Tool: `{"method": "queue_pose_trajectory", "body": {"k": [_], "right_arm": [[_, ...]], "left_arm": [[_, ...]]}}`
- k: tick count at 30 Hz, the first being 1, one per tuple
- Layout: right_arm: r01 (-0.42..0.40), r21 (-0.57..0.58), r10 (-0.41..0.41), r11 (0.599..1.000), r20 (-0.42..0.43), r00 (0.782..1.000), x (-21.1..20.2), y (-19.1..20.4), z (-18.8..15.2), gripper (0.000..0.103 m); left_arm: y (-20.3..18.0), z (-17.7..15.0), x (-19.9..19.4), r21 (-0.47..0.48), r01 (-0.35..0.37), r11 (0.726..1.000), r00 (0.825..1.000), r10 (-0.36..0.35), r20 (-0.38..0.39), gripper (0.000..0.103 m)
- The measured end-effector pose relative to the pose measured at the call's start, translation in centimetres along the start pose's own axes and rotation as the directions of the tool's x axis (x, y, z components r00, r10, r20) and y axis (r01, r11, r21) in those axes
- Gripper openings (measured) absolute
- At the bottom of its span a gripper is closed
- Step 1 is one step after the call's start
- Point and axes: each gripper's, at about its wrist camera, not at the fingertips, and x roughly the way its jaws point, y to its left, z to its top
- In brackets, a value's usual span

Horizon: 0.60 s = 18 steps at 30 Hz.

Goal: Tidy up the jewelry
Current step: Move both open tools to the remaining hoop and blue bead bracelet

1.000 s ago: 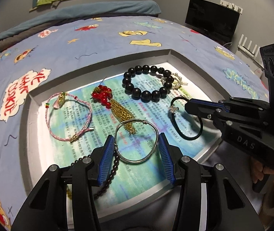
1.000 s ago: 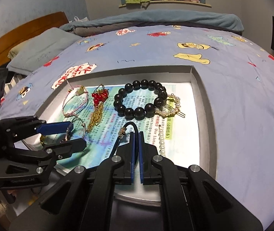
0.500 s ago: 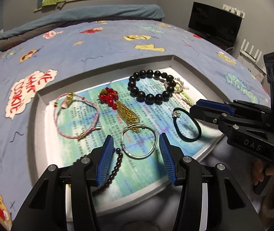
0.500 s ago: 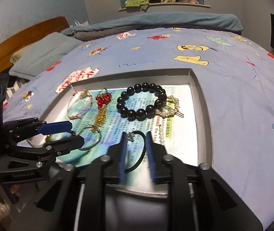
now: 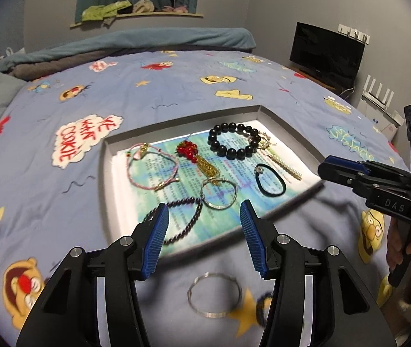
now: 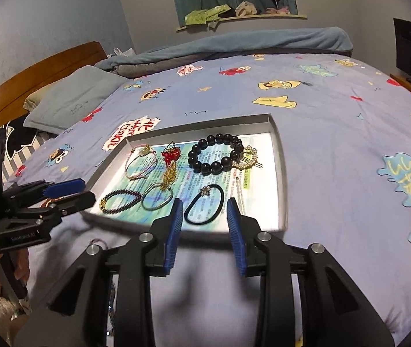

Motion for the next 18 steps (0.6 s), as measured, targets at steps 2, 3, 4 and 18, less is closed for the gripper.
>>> {"method": "queue_pose_trajectory", "body": {"k": [2,3,4,18], "right_arm": [[0.004,-0.008,-0.004,1.000,0.005,1.000,-0.8,0.3,-0.5,0.041],[0.002,-0.014,-0.001,1.000,0.004,1.000,-1.2,0.6,-0.7,0.041],[0.003,-0.017,-0.003,1.000,0.003,1.000,-1.4,0.7,-0.9,0.042],[-0.006,-0.088,0.003,0.996,-0.034,0.999,-2.6,3.2,-5.5,0.096]], "left_arm": [[0.0,-0.7,-1.1,-0.001,-0.010,1.000,1.000,0.010,0.005,0.055],[0.1,-1.1,-1.6,0.001,-0.015,1.000,1.000,0.015,0.010,0.056],[0.1,-1.4,-1.9,0.001,-0.018,1.000,1.000,0.018,0.011,0.059],[2.1,-8.1,-3.5,-0.107,-0.106,0.989,0.994,0.108,0.014,0.084]]}}
